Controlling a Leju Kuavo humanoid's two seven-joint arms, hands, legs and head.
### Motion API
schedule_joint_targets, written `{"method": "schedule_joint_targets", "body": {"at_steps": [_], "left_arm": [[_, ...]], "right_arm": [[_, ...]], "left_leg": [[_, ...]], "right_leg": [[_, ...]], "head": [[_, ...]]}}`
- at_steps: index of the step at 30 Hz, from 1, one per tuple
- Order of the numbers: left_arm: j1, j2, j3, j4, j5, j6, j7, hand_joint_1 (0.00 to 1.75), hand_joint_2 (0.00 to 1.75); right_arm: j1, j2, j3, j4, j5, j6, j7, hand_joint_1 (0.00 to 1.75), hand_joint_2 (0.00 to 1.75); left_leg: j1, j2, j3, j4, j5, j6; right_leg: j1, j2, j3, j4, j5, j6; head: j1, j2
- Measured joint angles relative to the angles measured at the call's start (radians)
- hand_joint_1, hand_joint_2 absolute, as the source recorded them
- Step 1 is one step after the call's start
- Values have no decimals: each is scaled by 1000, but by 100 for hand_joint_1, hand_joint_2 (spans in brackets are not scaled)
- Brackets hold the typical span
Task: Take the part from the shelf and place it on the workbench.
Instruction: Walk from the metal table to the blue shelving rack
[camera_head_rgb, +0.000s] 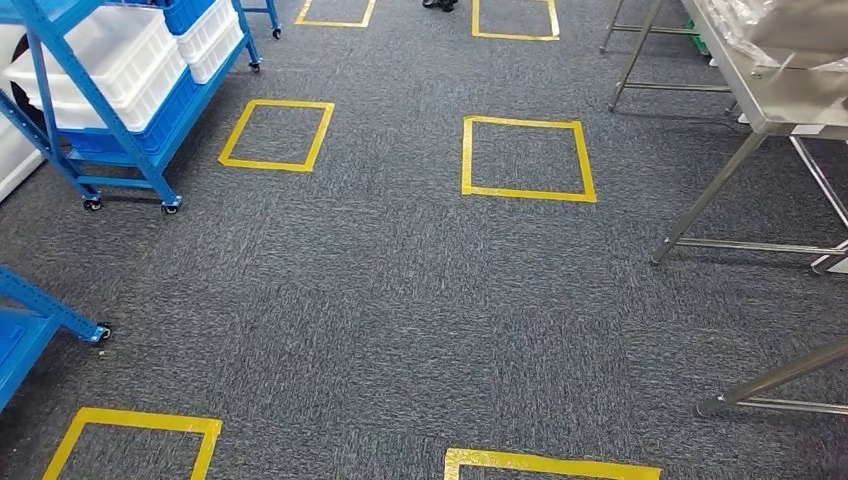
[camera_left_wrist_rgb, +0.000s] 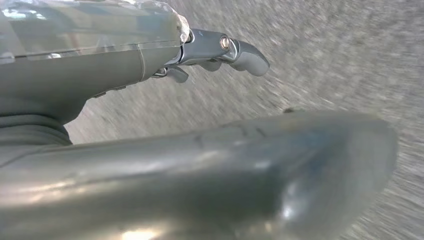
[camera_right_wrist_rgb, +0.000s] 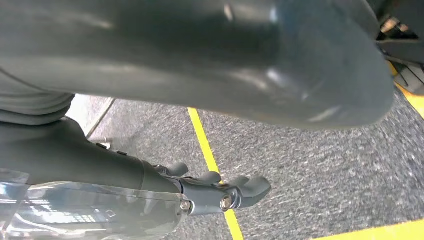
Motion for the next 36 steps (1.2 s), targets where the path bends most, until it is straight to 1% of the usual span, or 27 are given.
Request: {"method": "schedule_joint_targets", "body": {"at_steps": [1, 3, 4, 5, 6, 7, 8, 9, 11, 12, 14, 15, 16, 18, 19, 20, 21, 22, 23, 25, 27, 29, 30, 32, 34, 35, 36], "left_arm": [[0, 8, 9, 0, 4, -17, -21, 0, 0], [-2, 22, 22, 0, 8, -33, -48, 0, 0], [-2, 27, 27, 0, 6, -31, -64, 0, 0], [-1, 30, 32, 0, 0, -25, -79, 0, 0], [2, 33, 35, 0, -9, -21, -93, 0, 0], [8, 38, 35, 0, -20, -26, -104, 0, 0], [17, 48, 35, 0, -29, -44, -112, 0, 0], [27, 59, 34, 0, -37, -74, -116, 0, 0], [43, 89, 33, 1, -48, -142, -115, 0, 0], [48, 102, 32, 2, -53, -170, -107, 0, 0], [54, 128, 27, 8, -62, -206, -77, 0, 0], [55, 140, 23, 12, -66, -213, -61, 0, 0], [55, 149, 19, 15, -68, -217, -45, 0, 0], [54, 160, 12, 21, -71, -213, -17, 0, 0], [54, 163, 9, 23, -71, -208, -2, 0, 0], [55, 163, 7, 25, -71, -202, 11, 0, 0], [56, 163, 5, 26, -71, -197, 24, 0, 0], [57, 163, 2, 27, -71, -194, 35, 0, 0], [58, 161, -2, 27, -71, -192, 43, 0, 0], [57, 155, -10, 27, -73, -192, 48, 0, 0], [58, 151, -17, 27, -78, -192, 43, 0, 0], [63, 149, -24, 27, -86, -194, 26, 0, 0], [66, 149, -28, 27, -90, -195, 14, 0, 0], [68, 149, -37, 27, -97, -196, -15, 0, 0], [67, 149, -42, 27, -104, -197, -41, 0, 0], [67, 149, -44, 27, -108, -198, -52, 0, 0], [67, 149, -46, 27, -110, -199, -63, 0, 0]], "right_arm": [[3, -1, 0, 0, -1, 2, 0, 0, 0], [12, -6, 0, 1, -6, 9, -2, 0, 0], [18, -11, -1, 3, -13, 15, -8, 0, 0], [26, -18, -5, 4, -26, 22, -17, 0, 0], [34, -26, -11, 6, -45, 27, -29, 0, 0], [42, -34, -21, 7, -67, 31, -41, 0, 0], [50, -40, -33, 9, -88, 32, -52, 0, 0], [58, -45, -46, 10, -105, 32, -60, 0, 0], [71, -50, -70, 13, -134, 23, -72, 0, 0], [74, -52, -80, 13, -147, 16, -78, 0, 0], [77, -52, -102, 14, -171, -2, -94, 0, 0], [77, -52, -112, 14, -178, -10, -103, 0, 0], [78, -52, -122, 14, -183, -17, -113, 0, 0], [81, -52, -140, 15, -187, -31, -134, 0, 0], [83, -52, -148, 15, -188, -36, -144, 0, 0], [84, -52, -154, 16, -188, -40, -155, 0, 0], [84, -52, -160, 17, -188, -45, -165, 0, 0], [85, -52, -166, 18, -189, -49, -175, 0, 0], [85, -53, -171, 18, -190, -52, -184, 0, 0], [86, -56, -181, 19, -192, -54, -196, 0, 0], [85, -59, -187, 21, -193, -54, -199, 0, 0], [81, -60, -191, 22, -194, -51, -194, 0, 0], [79, -60, -193, 22, -194, -49, -189, 0, 0], [82, -59, -197, 22, -196, -41, -173, 0, 0], [90, -60, -204, 24, -200, -33, -157, 0, 0], [93, -61, -207, 25, -202, -30, -149, 0, 0], [95, -61, -210, 27, -204, -26, -141, 0, 0]], "left_leg": [[-1, 26, -13, 28, -18, -4], [0, 81, -66, 138, -80, -12], [4, 90, -98, 204, -108, -16], [7, 94, -121, 252, -123, -21], [11, 97, -129, 267, -120, -25], [14, 102, -115, 242, -99, -28], [16, 115, -82, 181, -66, -30], [17, 139, -43, 107, -38, -31], [14, 171, 12, 7, -8, -22], [11, 175, 17, -8, -9, -15], [10, 153, 16, -11, -6, 1], [11, 144, 18, -15, -4, 7], [12, 134, 21, -19, 0, 14], [12, 117, 22, -22, 5, 24], [10, 106, 20, -21, 6, 26], [8, 93, 19, -21, 6, 27], [7, 79, 19, -20, 6, 28], [6, 64, 20, -19, 6, 28], [6, 48, 21, -18, 6, 27], [5, 22, 22, -16, 6, 23], [5, 3, 18, -15, 7, 14], [6, -14, 12, -17, 11, 0], [7, -12, 9, -13, 9, -5], [5, 33, -17, 39, -25, -13], [8, 86, -77, 166, -95, -18], [11, 94, -108, 232, -122, -22], [13, 98, -128, 276, -134, -26]], "right_leg": [[-2, -14, 3, -6, 2, -7], [-1, -42, 5, -11, 3, -15], [0, -58, 5, -11, 2, -16], [1, -73, 5, -11, 0, -16], [1, -88, 6, -10, -2, -14], [0, -102, 7, -9, -4, -12], [-1, -115, 9, -8, -7, -9], [0, -125, 12, -6, -11, -5], [4, -141, 17, -1, -19, 5], [6, -148, 19, 1, -22, 11], [4, -159, 24, 2, -26, 23], [2, -148, 25, 8, -33, 29], [-1, -127, 18, 30, -51, 34], [-4, -75, -29, 134, -114, 38], [-4, -62, -64, 206, -147, 37], [-4, -57, -94, 263, -165, 37], [-4, -54, -111, 291, -165, 36], [-4, -52, -108, 278, -142, 34], [-4, -45, -87, 226, -104, 30], [-3, -8, -25, 85, -34, 21], [0, 18, 3, 15, -11, 16], [1, 5, 4, 9, -10, 9], [0, -7, 6, 4, -7, 4], [-4, -34, 10, -7, -2, -10], [-1, -63, 11, -10, -3, -19], [0, -77, 10, -10, -4, -20], [1, -90, 10, -9, -5, -19]], "head": [[0, 0], [0, 0], [0, 0], [0, 0], [0, 0], [0, 0], [0, 0], [0, 0], [0, 0], [0, 0], [0, 0], [0, 0], [0, 0], [0, 0], [0, 0], [0, 0], [0, 0], [0, 0], [0, 0], [0, 0], [0, 0], [0, 0], [0, 0], [0, 0], [0, 0], [0, 0], [0, 0]]}}
